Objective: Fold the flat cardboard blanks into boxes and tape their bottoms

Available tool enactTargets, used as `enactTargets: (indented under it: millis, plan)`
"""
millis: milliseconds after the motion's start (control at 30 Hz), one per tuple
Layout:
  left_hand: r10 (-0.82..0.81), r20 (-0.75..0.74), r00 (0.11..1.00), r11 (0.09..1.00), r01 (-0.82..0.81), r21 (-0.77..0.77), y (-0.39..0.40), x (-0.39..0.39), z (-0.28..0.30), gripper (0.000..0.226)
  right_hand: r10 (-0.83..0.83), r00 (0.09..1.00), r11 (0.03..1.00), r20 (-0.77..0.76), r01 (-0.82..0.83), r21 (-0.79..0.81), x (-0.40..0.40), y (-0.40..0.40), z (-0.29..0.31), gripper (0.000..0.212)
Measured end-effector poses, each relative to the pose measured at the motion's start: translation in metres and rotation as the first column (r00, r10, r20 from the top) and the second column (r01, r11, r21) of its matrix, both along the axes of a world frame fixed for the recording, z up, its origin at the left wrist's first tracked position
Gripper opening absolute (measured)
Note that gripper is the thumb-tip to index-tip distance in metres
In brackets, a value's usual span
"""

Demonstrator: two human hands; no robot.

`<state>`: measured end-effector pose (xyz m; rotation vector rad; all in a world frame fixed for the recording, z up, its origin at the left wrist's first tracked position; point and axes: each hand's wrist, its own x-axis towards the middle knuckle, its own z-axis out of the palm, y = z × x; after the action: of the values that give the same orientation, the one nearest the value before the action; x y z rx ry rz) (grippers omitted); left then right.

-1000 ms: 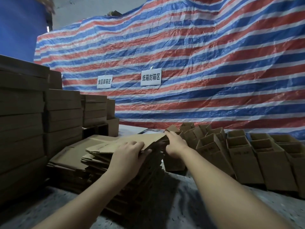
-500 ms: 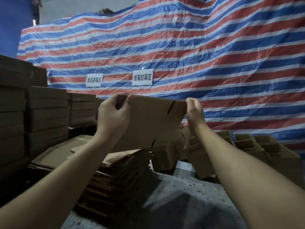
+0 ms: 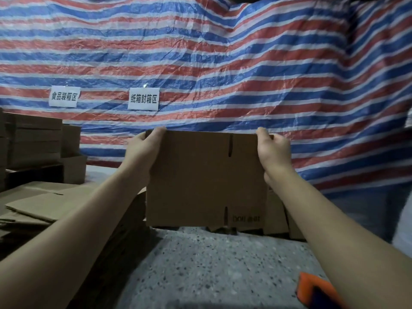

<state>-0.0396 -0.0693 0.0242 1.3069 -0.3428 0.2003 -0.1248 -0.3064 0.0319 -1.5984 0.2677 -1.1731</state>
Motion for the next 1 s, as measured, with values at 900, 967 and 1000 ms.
enactTargets:
  millis: [900, 967, 1000]
  plan:
    - [-0.072, -0.265, 0.962, 0.989, 0.103, 0.108, -0.056, -0.052, -0.155, 0.034, -0.118, 0.975, 0.985, -0.186, 0.138, 0.1, -0.101, -0.03, -0.167, 0.043]
    - [-0.082, -0.245, 0.966, 0.986, 0.115, 0.123, -0.056, -0.046, -0.153, 0.031, -0.103, 0.978, 0.988, -0.179, 0.122, 0.098, -0.1, -0.031, -0.163, 0.044]
    - [-0.096, -0.233, 0.968, 0.982, 0.131, 0.139, -0.056, -0.043, -0.151, 0.028, -0.097, 0.979, 0.988, -0.178, 0.117, 0.103, -0.1, -0.031, -0.162, 0.044]
